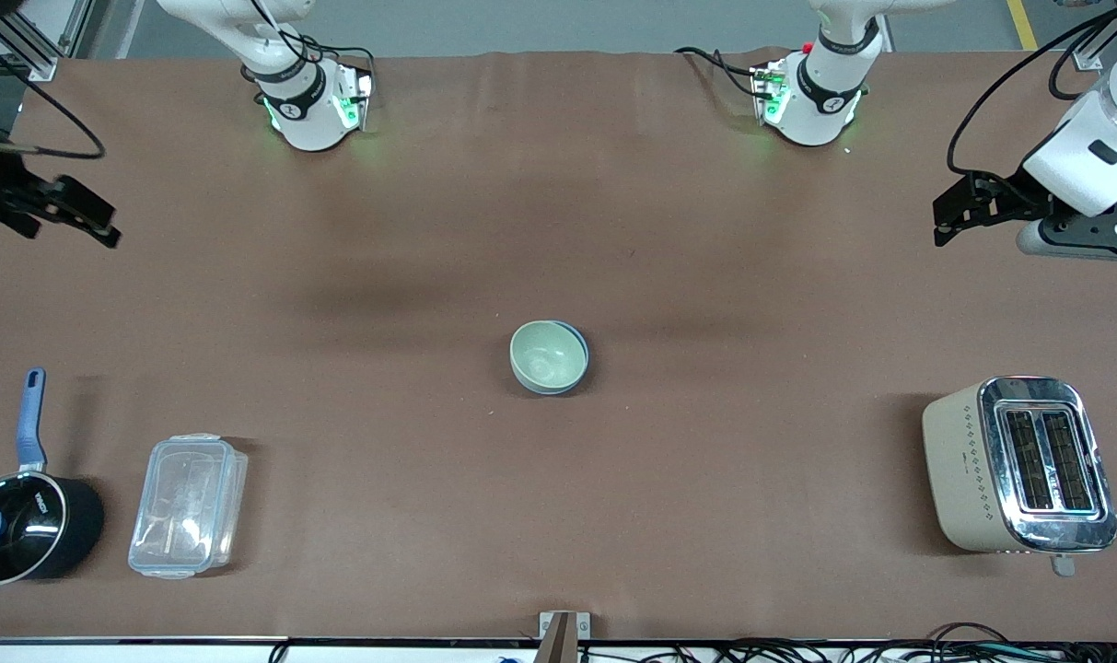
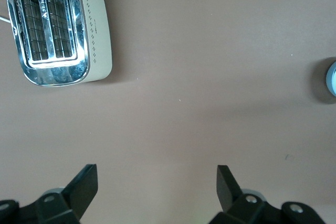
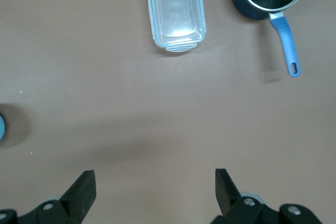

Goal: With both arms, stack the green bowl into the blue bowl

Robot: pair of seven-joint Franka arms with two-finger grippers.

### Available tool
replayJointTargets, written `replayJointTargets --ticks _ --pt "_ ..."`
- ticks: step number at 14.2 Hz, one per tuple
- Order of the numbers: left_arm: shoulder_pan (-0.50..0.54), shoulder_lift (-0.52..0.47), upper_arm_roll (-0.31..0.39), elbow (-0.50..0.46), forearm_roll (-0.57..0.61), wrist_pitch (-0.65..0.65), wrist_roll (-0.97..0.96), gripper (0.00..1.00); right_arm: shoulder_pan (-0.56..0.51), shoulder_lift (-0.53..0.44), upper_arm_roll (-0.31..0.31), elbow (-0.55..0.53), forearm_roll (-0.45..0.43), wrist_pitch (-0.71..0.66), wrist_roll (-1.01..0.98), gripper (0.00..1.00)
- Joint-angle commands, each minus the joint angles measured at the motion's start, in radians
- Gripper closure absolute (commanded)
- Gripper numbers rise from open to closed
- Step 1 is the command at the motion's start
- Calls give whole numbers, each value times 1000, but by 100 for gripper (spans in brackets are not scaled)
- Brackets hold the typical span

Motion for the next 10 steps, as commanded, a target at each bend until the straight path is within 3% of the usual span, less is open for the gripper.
replayJointTargets --ticks 1,5,10 --pt "0 -1 -1 10 0 1 0 0 16 23 -38 121 20 -84 -63 0" --pt "3 1 -1 8 0 1 6 0 13 74 -43 196 4 -123 -109 0" --pt "7 1 1 10 0 1 9 0 14 80 -46 193 4 -137 -118 0"
